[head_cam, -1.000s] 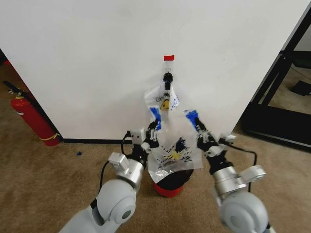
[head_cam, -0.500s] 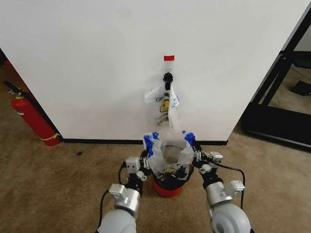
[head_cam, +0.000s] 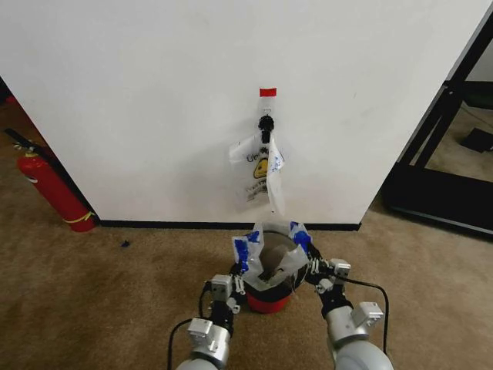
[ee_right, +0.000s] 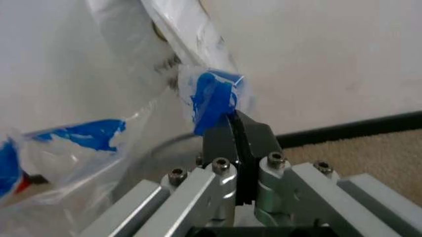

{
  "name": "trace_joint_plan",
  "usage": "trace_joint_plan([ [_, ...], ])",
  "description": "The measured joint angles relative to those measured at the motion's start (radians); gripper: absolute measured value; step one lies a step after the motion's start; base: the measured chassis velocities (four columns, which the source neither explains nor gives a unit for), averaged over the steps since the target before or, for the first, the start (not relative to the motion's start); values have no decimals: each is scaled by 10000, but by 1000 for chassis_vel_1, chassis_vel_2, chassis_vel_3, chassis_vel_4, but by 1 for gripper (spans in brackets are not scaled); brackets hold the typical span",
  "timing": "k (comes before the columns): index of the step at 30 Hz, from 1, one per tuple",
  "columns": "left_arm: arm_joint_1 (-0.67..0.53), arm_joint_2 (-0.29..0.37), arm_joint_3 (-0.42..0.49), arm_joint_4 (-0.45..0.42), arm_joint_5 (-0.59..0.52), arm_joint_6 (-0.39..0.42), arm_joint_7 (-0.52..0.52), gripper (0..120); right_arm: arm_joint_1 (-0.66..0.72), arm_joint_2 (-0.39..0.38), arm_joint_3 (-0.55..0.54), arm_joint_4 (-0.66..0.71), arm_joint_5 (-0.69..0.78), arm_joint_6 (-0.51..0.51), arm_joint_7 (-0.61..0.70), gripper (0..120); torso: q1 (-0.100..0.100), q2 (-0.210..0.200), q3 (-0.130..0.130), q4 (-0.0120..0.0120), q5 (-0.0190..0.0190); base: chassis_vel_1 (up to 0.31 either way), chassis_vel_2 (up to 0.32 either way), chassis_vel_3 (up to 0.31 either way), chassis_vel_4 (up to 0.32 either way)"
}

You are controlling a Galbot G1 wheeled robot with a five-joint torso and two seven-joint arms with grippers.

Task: Pick up the garbage bag from the wall and place it over the trash bin.

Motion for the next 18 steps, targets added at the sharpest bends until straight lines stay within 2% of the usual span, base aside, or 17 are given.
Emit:
trace_joint_plan([
  [10,417,-220,180,159,594,52,-115,0,-262,-259,-23,513,-1,-941,867,0,0,0,1,1,0,0,0,0,0],
  [13,463,-33,15,-88,507,603,-260,0,-500,-622,118,1080,104,-1789,1143,0,0,0,0,-4,-1,0,0,0,0],
  [18,825,259,-344,-640,293,1727,-381,0,-231,-1383,54,1433,307,-3065,1372,0,0,1,1,4,2,0,0,0,0],
])
